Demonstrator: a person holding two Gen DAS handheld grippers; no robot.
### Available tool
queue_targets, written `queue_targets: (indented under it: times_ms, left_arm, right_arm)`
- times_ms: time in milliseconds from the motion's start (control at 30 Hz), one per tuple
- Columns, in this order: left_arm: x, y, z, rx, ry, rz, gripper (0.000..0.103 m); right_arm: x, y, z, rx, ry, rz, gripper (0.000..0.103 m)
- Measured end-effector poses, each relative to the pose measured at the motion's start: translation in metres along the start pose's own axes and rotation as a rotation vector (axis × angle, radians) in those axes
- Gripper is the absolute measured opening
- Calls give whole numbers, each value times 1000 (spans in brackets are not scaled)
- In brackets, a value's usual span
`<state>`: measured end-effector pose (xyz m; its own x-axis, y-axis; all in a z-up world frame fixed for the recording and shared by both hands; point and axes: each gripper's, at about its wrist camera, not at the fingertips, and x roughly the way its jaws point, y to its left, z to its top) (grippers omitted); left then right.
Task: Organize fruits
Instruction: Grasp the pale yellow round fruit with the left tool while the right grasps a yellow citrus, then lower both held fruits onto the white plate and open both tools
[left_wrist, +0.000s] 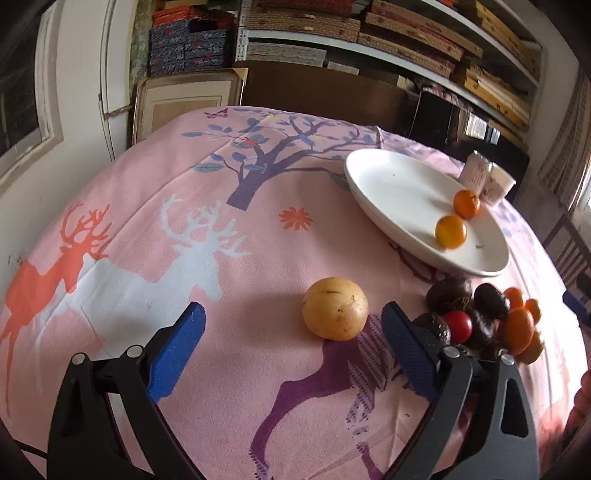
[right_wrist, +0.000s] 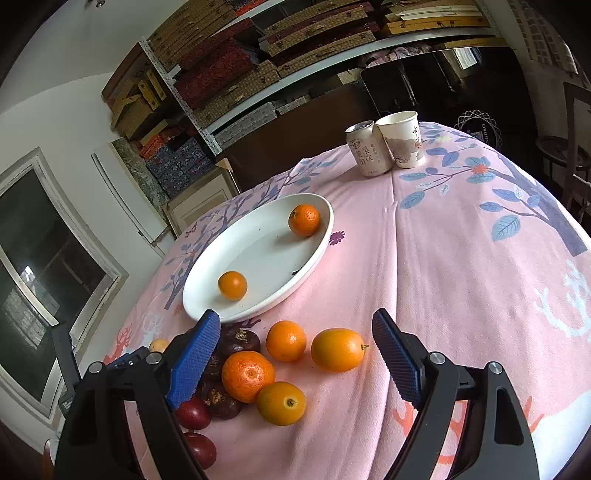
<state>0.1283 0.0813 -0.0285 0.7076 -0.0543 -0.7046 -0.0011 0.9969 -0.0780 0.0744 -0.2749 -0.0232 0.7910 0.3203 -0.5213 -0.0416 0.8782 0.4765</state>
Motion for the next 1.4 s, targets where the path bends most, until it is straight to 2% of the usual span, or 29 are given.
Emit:
queue_targets:
  times_ms: [233, 400, 467, 600, 700, 800, 967, 1200, 1233, 1400]
  left_arm:
    - [11, -9, 1, 43, 45, -33, 66]
    - [28, -22, 3, 90, 108, -55, 55]
    - [31, -24, 5, 93, 109, -52, 55]
    - [32, -21, 9, 84, 104, -43, 43]
    - [30, -20, 8, 83, 97, -46, 43]
    - [28, -19, 8, 82, 92, -46, 43]
    - [30, -18, 8, 73, 101, -47, 43]
    - [31, -18, 8, 78, 104, -49, 43]
    - [31, -18, 8, 78, 105, -51, 43]
    - [26, -21, 7, 90, 82, -82, 43]
  right_arm:
    - [3, 1, -1, -8, 13, -9, 85]
    - [7, 3, -3, -17, 30, -26, 85]
    - [8, 3, -3, -18, 35, -34, 85]
    - [14, 0, -4, -33, 62, -109, 85]
    - [19, -6, -5, -40, 93, -181, 85]
    - [24, -10, -7, -33, 123, -166, 79]
    - [35, -11, -10, -39, 173, -147, 60]
    - [53, -7, -15, -64, 222, -161, 52]
    - [54, -4, -15, -92, 214, -179, 45]
    - [53, -2, -17, -122, 206, -185, 44]
